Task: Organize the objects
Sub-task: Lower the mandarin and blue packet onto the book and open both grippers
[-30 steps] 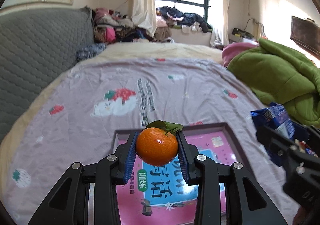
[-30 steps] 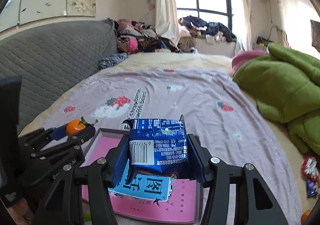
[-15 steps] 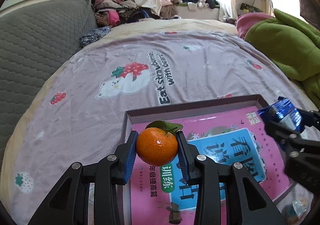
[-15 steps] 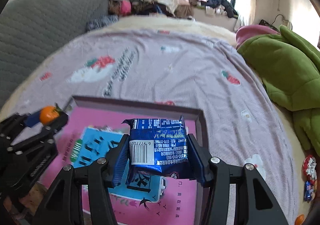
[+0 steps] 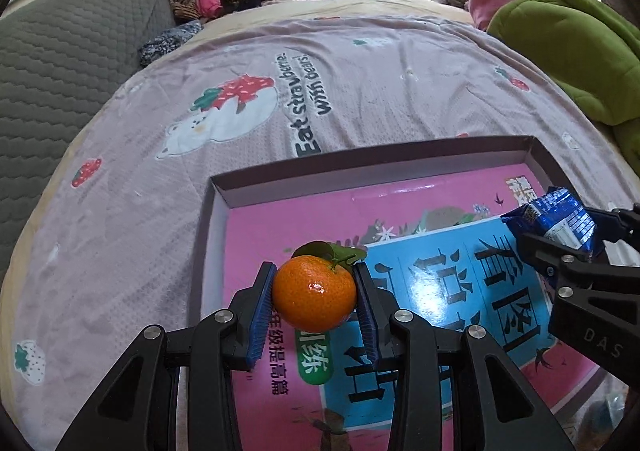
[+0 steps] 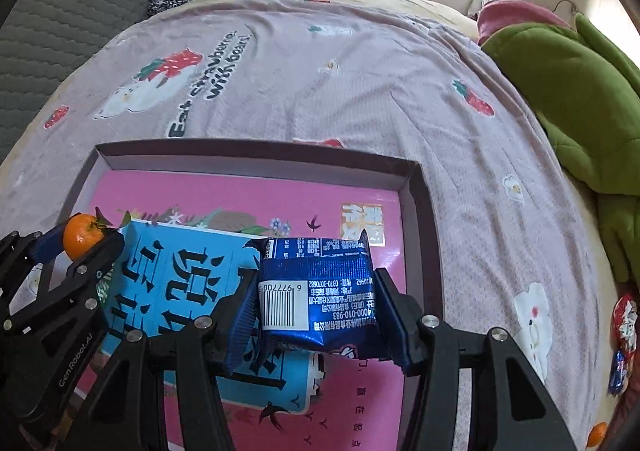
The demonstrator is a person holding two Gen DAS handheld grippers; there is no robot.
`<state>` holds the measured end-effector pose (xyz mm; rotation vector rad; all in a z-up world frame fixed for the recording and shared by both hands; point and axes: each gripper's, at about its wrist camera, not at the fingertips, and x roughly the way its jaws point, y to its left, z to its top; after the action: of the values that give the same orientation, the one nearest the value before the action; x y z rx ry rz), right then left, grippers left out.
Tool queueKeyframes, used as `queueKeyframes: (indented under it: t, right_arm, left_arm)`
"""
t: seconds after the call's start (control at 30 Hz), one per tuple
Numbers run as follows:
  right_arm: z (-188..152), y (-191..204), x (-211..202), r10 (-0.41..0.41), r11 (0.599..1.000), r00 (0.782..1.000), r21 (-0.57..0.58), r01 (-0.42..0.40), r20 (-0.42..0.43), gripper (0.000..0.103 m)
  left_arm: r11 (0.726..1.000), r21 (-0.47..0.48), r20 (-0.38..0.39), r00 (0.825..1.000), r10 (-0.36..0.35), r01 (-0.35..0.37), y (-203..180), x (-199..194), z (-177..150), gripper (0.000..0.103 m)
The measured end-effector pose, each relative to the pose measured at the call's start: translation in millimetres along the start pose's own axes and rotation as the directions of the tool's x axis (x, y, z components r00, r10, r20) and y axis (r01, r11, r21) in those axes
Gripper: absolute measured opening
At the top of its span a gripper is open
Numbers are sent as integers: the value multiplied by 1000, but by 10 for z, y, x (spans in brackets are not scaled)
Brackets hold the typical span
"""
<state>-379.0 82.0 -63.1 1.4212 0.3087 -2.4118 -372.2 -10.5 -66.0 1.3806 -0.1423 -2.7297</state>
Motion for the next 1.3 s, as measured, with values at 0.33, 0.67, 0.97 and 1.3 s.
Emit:
queueKeyframes:
  t: [0.33, 0.67, 0.97, 1.3]
  right_arm:
    - [-41, -17, 180, 17, 1000, 998, 21, -16, -63, 57]
    - [-43, -63, 204, 39, 998, 995, 49, -35, -91, 57]
    - [-30, -101, 67, 31, 998, 998, 52, -29, -55, 58]
    - [-63, -153, -232, 51, 996, 999, 72, -50, -1, 58]
  left_arm:
    - [1000, -11, -64, 998, 3, -4, -8, 147, -24, 40]
    - [999, -35, -73, 997, -3, 0, 13, 177, -25, 55]
    - [999, -44, -69, 997, -20, 17, 10, 141, -15, 60]
    - [993, -99, 13, 998, -67, 68, 141, -169, 50, 60]
